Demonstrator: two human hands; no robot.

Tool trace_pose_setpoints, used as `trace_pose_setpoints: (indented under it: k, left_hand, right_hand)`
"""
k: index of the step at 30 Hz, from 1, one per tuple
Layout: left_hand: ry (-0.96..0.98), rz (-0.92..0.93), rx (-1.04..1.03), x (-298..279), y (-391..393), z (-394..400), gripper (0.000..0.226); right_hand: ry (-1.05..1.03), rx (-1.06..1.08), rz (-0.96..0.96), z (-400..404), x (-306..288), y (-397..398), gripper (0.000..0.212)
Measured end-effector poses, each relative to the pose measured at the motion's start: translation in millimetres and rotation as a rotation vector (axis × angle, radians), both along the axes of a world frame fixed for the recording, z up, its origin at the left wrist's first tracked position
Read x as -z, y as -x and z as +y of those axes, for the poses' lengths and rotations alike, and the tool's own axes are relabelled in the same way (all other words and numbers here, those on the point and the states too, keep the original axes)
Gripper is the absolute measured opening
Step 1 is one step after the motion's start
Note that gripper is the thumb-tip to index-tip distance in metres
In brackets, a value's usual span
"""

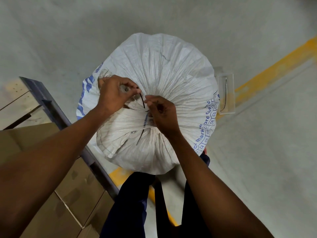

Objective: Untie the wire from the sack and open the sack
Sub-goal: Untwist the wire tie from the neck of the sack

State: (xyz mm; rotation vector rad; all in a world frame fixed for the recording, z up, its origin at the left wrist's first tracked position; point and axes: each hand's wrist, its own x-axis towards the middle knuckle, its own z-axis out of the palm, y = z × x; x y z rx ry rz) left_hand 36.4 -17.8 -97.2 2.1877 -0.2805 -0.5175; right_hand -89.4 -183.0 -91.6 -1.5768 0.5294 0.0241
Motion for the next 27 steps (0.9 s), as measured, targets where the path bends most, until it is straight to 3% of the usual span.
trace_pose_setpoints:
  k: [4, 6, 12, 15, 18, 22, 27]
  left_hand:
    - [0.071, -0.008, -0.089, -4, -4, 4, 0.01]
    - [0.074, -0.006, -0.149, -5, -6, 6, 0.014]
    - [0.028, -0.01, -0.256, -10, -14, 6, 0.018]
    - [0.023, -0.031, -0.289, -11, -16, 7, 0.017]
    - [-0.02, -0.077, -0.274, -11, -13, 7, 0.016]
    - [-0.26, -0.187, -0.201, -10, -6, -2, 0.022]
    - [-0.337, -0.293, -0.154, -13, 8, -21, 0.029]
  right_hand:
    - [0.216, -0.298, 0.072, 6, -1, -27, 0.009]
    - [0.212, -0.35, 0.096, 2, -5, -36, 0.01]
    - [-0.285, -0.398, -0.062, -31, -17, -36, 0.027]
    - [-0.34, -0.24, -0.045, -39, -17, -33, 0.019]
    - [-0.268, -0.013, -0.011, -34, -13, -33, 0.006]
    - [-0.122, 0.318, 0.036, -30, -7, -40, 0.02]
    - [0.029, 0.331, 0.092, -37, -5, -47, 0.03]
